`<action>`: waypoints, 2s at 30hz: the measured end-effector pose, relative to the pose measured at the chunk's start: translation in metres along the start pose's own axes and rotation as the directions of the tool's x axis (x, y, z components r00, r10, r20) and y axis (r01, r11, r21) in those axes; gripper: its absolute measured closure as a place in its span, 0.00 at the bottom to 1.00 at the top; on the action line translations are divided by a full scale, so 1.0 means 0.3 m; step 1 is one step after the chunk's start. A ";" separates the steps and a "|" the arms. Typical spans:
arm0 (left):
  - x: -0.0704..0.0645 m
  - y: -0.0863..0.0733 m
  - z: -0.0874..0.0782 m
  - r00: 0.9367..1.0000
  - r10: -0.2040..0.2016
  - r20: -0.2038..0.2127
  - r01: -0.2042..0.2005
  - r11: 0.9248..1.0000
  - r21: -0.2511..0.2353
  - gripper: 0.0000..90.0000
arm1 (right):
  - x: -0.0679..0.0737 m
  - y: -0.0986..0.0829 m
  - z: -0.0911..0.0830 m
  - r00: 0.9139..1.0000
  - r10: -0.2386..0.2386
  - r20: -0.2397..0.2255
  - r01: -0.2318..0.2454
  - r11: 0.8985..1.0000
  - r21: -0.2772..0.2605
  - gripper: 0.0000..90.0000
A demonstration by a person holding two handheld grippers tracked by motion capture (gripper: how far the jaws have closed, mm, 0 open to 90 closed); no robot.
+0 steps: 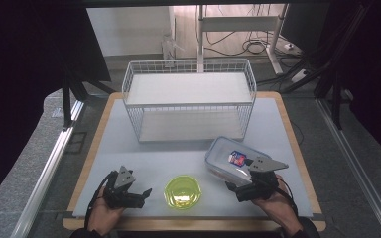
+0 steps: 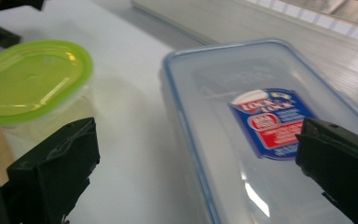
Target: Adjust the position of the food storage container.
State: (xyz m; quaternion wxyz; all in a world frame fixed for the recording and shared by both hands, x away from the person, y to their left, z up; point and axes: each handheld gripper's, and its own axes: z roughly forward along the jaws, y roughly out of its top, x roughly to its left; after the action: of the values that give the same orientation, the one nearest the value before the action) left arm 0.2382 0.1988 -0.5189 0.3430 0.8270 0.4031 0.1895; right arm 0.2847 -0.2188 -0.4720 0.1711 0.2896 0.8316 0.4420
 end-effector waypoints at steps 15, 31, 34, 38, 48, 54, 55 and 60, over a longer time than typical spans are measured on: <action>0.000 0.010 -0.015 0.998 -0.052 0.030 0.053 0.998 -0.028 0.06 | 0.017 0.001 -0.001 0.999 -0.029 0.031 0.029 1.000 -0.002 0.01; -0.105 0.091 -0.098 0.994 0.083 0.067 -0.076 0.991 -0.106 0.57 | 0.016 -0.004 -0.002 0.995 -0.056 0.082 0.051 0.997 0.060 0.10; -0.125 0.106 -0.104 0.989 0.083 0.122 -0.068 0.990 -0.121 0.72 | 0.016 -0.001 -0.010 0.995 -0.053 0.084 0.050 0.998 0.036 0.12; -0.150 0.125 -0.109 0.977 0.100 0.189 -0.072 0.986 -0.148 0.80 | 0.018 0.001 -0.011 0.995 -0.057 0.087 0.054 0.998 0.031 0.13; -0.275 0.190 -0.066 0.929 0.160 0.333 -0.108 0.980 -0.170 1.00 | 0.018 0.004 -0.020 0.990 -0.073 0.124 0.068 0.997 0.041 0.15; -0.338 0.205 -0.027 0.910 0.182 0.372 -0.127 0.977 -0.169 1.00 | 0.013 0.001 -0.023 0.989 -0.066 0.135 0.060 0.997 0.045 0.16; -0.347 0.207 -0.019 0.905 0.181 0.386 -0.124 0.978 -0.167 1.00 | 0.013 0.001 -0.023 0.989 -0.066 0.135 0.060 0.997 0.045 0.16; -0.404 0.214 0.031 0.898 0.185 0.400 -0.140 0.980 -0.141 1.00 | 0.018 0.001 -0.020 0.989 -0.069 0.132 0.064 0.997 0.045 0.16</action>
State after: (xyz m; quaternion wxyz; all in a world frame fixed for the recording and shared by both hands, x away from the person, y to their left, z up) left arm 0.2051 0.0703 -0.4835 0.4476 0.8591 0.2405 0.0609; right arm 0.2774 -0.2192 -0.4685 0.2350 0.2941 0.8362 0.3988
